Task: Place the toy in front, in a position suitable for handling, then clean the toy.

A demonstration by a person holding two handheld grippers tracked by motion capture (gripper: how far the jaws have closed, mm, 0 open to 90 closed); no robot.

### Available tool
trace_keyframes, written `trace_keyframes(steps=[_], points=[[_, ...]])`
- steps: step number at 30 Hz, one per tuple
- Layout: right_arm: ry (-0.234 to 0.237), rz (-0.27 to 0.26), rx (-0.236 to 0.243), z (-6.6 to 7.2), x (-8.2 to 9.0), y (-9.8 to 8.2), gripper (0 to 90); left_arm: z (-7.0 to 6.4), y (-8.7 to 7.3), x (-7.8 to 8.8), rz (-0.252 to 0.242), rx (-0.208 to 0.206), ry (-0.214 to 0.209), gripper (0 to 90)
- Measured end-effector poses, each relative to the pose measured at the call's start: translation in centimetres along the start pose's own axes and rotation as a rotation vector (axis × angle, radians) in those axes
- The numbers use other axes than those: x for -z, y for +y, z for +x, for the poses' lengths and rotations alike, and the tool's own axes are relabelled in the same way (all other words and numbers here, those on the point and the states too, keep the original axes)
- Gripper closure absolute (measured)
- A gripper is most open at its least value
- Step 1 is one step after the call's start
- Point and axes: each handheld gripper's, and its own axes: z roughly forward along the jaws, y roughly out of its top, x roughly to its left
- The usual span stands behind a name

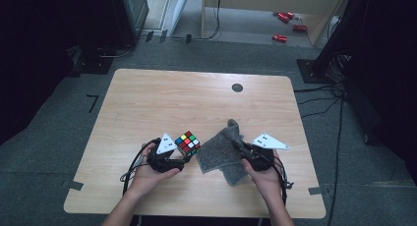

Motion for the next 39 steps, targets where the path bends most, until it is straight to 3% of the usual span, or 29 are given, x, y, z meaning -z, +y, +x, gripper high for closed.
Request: trace_keyframes(steps=[4,8,11,14,18,22,25,26,28,31,34,36,37,39], points=[[0.076,-0.050,-0.037,1.4,0.5,1.0,83.1,-0.9,0.3,-0.2,0.003,-0.047,-0.001,35.6],[0.142,-0.096,-0.054,2.7,0.7,1.6,82.9,-2.1,0.6,-0.7,0.040,-0.109,-0.012,35.6],[0.209,-0.080,-0.048,4.5,-0.2,1.6,82.6,-3.4,0.7,-1.3,0.068,-0.161,-0.023,35.6],[0.231,-0.051,-0.022,5.6,-1.1,1.4,82.3,-3.7,0.9,-1.5,0.079,-0.176,-0.024,35.6],[0.265,-0.028,-0.037,6.3,-1.7,1.1,82.0,-4.7,1.1,-1.6,0.070,-0.191,-0.029,35.6],[0.256,0.015,-0.016,7.1,-2.5,0.8,81.9,-5.8,1.3,-1.6,0.070,-0.220,-0.027,35.6],[0.236,0.012,-0.024,6.9,-2.6,0.8,81.9,-5.9,1.3,-1.5,0.067,-0.234,-0.022,35.7],[0.194,-0.003,-0.036,6.3,-2.5,0.9,81.9,-5.8,1.3,-1.4,0.064,-0.230,-0.022,35.7],[0.153,-0.008,-0.046,5.9,-2.4,0.9,82.0,-5.4,1.4,-1.2,0.059,-0.213,-0.025,35.7],[0.150,-0.003,-0.057,5.8,-2.3,0.8,82.1,-4.8,1.4,-1.2,0.057,-0.177,-0.027,35.7],[0.190,0.012,-0.045,6.7,-2.3,0.8,82.1,-4.9,1.4,-1.3,0.059,-0.182,-0.017,35.7],[0.223,0.017,-0.010,7.8,-2.6,0.7,81.9,-5.1,1.4,-1.3,0.055,-0.195,-0.023,35.7],[0.213,0.008,0.004,8.2,-2.7,0.7,81.8,-5.3,1.4,-1.3,0.053,-0.200,-0.023,35.7],[0.206,-0.011,-0.017,7.7,-3.0,0.7,81.8,-5.3,1.3,-1.3,0.052,-0.198,-0.026,35.7]])
